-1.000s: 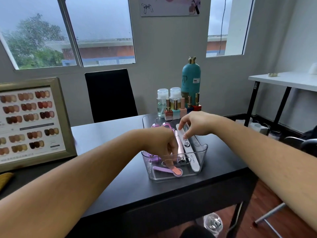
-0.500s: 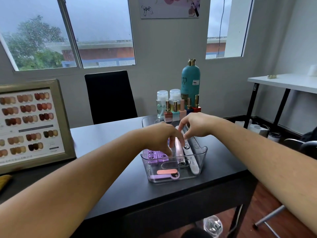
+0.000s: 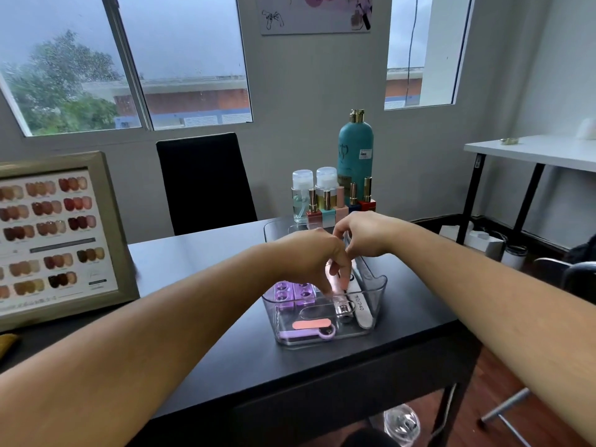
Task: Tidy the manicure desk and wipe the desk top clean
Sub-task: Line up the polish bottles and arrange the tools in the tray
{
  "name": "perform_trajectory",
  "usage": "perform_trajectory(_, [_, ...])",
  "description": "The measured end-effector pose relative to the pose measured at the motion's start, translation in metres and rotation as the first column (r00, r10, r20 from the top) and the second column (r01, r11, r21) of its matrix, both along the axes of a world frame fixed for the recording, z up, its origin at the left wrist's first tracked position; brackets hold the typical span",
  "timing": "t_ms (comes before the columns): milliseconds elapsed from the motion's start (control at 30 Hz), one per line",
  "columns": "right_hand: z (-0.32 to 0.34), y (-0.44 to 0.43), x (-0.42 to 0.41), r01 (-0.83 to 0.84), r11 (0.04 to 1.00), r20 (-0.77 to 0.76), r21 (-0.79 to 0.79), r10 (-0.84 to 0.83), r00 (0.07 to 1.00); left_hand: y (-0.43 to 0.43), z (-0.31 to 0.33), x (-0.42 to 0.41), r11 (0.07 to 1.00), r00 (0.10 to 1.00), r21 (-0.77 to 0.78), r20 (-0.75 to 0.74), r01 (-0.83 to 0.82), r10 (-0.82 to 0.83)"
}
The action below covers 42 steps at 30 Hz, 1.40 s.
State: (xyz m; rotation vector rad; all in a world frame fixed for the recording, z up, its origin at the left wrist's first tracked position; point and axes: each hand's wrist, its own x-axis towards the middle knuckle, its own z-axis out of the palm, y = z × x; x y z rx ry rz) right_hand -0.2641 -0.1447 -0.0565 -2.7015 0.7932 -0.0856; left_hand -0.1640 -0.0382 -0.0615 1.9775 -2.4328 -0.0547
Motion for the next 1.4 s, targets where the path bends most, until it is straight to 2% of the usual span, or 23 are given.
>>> perform_trajectory(167, [0.002, 0.001, 0.003, 0.012, 1.0, -0.02, 0.016, -0.011, 1.0, 0.006, 0.002, 0.0, 0.999, 0.999, 0.03, -0.011, 0.04, -0.04])
perform_trajectory(567, [0.005, 0.002, 0.004, 0.003, 1.0, -0.108, -0.018, -0.005, 0.994, 0.009, -0.003, 0.013, 0.993, 0.992, -0.036, -0.065, -0.112, 0.109])
perform_trajectory(667, [0.006, 0.002, 0.004, 0.039, 0.996, -0.091, -0.079, -0.046, 0.995, 0.01, -0.004, 0.015, 0.987, 0.987, -0.082, -0.087, -0.14, 0.133])
perform_trajectory(867, [0.003, 0.013, 0.009, 0.072, 0.982, -0.199, -0.174, -0.106, 0.974, 0.014, -0.006, 0.016, 0.981, 0.979, -0.095, -0.13, -0.168, 0.155])
perform_trajectory(1067, [0.007, 0.021, 0.01, 0.091, 0.991, -0.3, -0.098, -0.116, 0.947, 0.017, -0.008, 0.017, 0.984, 0.984, -0.097, -0.118, -0.148, 0.136])
perform_trajectory(1300, [0.001, 0.02, 0.006, 0.114, 0.988, -0.24, -0.1, -0.135, 0.961, 0.016, -0.011, 0.02, 0.975, 0.97, -0.117, -0.18, -0.187, 0.164])
perform_trajectory(1400, [0.004, 0.015, 0.001, 0.117, 0.993, -0.199, -0.032, -0.121, 0.972, 0.013, -0.014, 0.021, 0.973, 0.966, -0.113, -0.189, -0.199, 0.176])
